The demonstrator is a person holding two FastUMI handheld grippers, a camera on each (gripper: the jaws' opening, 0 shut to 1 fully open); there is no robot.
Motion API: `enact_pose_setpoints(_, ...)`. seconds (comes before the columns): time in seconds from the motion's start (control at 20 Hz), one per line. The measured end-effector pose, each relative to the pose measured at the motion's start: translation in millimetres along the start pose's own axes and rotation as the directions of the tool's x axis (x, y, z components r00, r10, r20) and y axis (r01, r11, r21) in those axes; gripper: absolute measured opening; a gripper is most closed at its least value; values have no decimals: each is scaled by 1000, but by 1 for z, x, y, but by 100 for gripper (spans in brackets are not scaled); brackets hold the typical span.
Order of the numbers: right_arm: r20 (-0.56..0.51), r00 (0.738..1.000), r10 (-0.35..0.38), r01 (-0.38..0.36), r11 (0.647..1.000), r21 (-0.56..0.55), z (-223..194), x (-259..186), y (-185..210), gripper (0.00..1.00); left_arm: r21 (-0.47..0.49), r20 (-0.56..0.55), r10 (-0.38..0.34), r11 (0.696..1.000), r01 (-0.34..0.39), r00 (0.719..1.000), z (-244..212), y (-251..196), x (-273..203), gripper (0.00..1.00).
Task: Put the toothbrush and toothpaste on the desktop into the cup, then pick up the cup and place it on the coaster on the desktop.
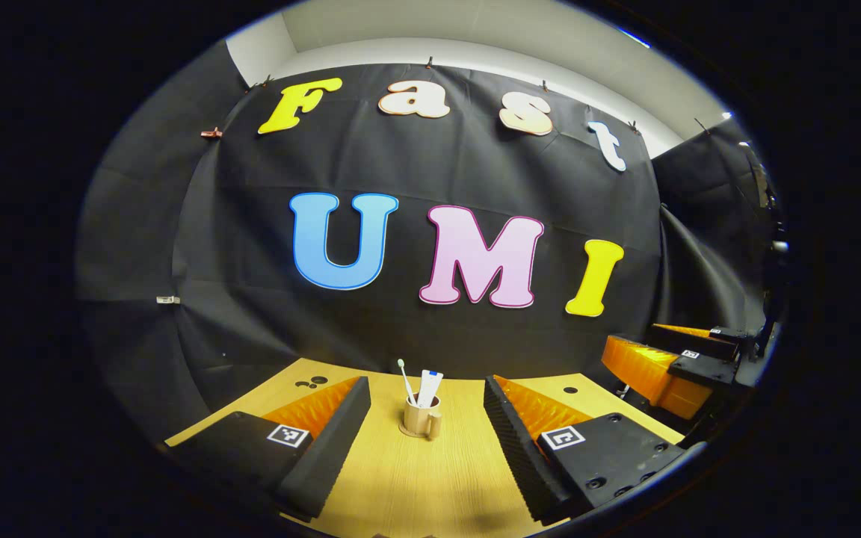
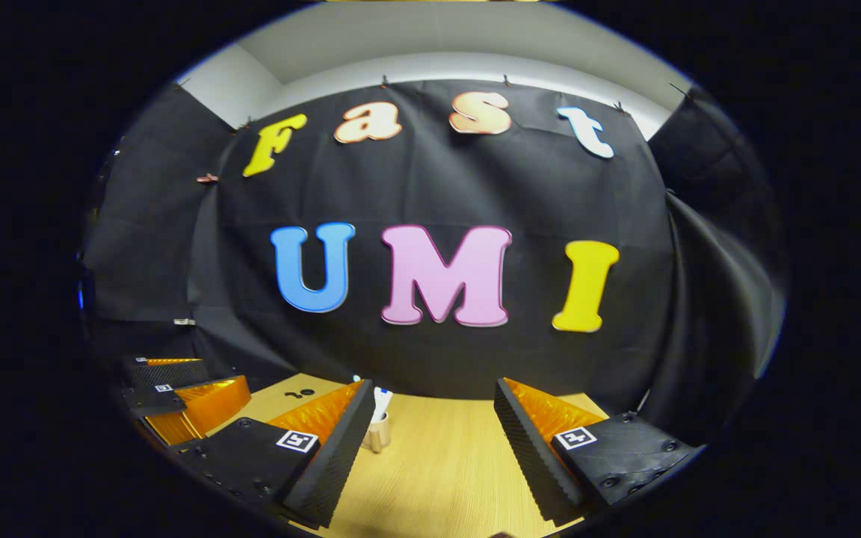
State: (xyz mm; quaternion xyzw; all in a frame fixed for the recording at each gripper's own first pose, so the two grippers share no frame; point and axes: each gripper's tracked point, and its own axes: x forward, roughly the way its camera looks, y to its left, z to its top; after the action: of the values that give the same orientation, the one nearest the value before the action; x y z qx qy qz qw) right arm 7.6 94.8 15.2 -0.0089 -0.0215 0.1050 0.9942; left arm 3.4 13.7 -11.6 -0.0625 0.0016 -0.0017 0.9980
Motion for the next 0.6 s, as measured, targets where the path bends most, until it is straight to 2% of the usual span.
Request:
enact_pose_setpoints(0.2, 42, 998, -50, 51, 998, -23, -1, -12, -13, 96, 2, 10, 18, 1000, -18, 1000, 0, 0, -1, 97)
enact_pose_setpoints(0.3, 38, 996, -77, 77, 997, 1, -3, -10, -19, 96, -2, 12, 14, 1000, -14, 1000, 1, 0, 0, 98)
enact_pose_setpoints(0.4, 28, 997, -78, 77, 997, 19, -8, -10, -18, 95, 13, 24, 16, 1000, -17, 1000, 1, -1, 1, 97)
enact_pose_setpoints(0.6, 35, 997, -65, 65, 998, -4, -10, -7, -16, 96, 45, 116, 18, 999, -23, 993, 14, -7, 7, 97)
